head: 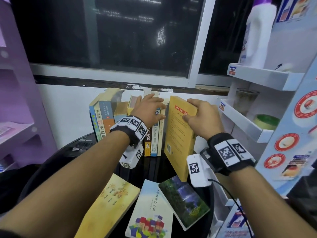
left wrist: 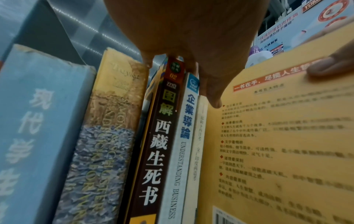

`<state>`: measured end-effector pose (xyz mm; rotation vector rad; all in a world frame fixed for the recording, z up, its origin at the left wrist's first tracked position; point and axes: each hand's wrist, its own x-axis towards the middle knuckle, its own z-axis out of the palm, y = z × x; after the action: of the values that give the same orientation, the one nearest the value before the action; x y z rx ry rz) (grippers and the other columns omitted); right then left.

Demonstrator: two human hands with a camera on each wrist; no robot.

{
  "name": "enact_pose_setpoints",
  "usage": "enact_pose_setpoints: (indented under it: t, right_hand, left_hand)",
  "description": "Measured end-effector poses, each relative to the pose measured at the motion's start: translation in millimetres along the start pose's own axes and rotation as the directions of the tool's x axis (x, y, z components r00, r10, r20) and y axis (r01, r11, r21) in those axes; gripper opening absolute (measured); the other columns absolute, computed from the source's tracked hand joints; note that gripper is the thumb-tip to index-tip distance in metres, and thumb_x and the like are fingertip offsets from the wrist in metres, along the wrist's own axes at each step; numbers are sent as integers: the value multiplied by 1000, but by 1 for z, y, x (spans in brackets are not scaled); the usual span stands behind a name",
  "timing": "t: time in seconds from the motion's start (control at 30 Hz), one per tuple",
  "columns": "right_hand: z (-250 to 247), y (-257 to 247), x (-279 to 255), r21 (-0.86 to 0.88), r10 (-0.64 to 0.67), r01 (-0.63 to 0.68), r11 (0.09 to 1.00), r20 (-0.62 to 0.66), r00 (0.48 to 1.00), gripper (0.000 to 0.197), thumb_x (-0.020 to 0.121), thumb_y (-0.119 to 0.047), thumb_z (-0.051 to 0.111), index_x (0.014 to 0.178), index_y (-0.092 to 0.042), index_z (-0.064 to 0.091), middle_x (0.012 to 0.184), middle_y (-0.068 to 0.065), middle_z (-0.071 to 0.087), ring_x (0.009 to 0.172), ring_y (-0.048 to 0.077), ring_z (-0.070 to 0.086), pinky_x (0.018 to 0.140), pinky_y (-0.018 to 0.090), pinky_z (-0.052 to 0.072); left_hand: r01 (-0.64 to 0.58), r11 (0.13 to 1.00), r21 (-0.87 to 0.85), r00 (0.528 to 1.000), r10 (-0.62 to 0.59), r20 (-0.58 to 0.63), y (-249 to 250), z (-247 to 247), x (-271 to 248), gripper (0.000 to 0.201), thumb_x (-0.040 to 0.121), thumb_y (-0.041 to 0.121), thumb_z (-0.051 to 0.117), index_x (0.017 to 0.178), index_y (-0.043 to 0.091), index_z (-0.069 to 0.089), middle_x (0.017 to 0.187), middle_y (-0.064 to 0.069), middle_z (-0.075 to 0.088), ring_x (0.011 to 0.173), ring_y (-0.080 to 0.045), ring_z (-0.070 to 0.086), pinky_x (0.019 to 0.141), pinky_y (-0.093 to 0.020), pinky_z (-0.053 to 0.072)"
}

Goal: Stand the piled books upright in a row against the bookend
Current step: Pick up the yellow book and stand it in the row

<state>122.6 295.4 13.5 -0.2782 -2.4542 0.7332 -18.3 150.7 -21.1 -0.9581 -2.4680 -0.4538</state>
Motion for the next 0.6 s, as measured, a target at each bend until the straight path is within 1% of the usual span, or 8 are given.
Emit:
enact_pose_setpoints:
  t: [0.1,0.23,0.33,0.47,0.6]
  right_hand:
    - [10,2,8,3,16,-16,1000,-19,1000,52,86,-22,67,135,-26,53,119,3,66,105,22,61,89,32,50]
    - [25,2,18,18,25,-24,1000,-39,999,53,86,-23,67,137,-28,51,122,4,65,109,25,60,94,36,49]
    - [38,1,24,27,8,-7,1000,-54,999,50,87,-23,66,135,-27,53,121,5,65,110,26,59,96,36,47]
    - [54,1,32,56,-21,24,998,-64,998,50,88,-23,65,135,-29,52,120,4,66,108,26,60,96,39,50]
    - [67,0,42,116,-10,19,993,-75,997,50,88,-21,65,135,-30,52,119,4,66,108,24,60,96,37,49]
  left_hand:
    - [-24,1000,-8,999,24,-34,-5,6,1,36,86,40,63,121,34,60,144,12,44,142,-18,22,113,-55,19]
    - [-51,999,-3,996,51,-67,-8,8,1,33,86,32,64,119,33,61,141,12,48,138,-19,27,110,-49,29]
    - [-58,998,-7,994,57,-95,-11,10,0,32,87,27,64,118,32,62,138,13,50,136,-18,30,110,-44,31]
    - [-58,998,-36,989,53,-137,-14,10,-1,30,86,26,65,115,31,65,133,15,54,132,-16,33,108,-35,32]
    - [-49,997,-65,988,39,-147,-17,10,0,28,84,28,67,112,31,67,130,16,57,128,-15,36,105,-35,35]
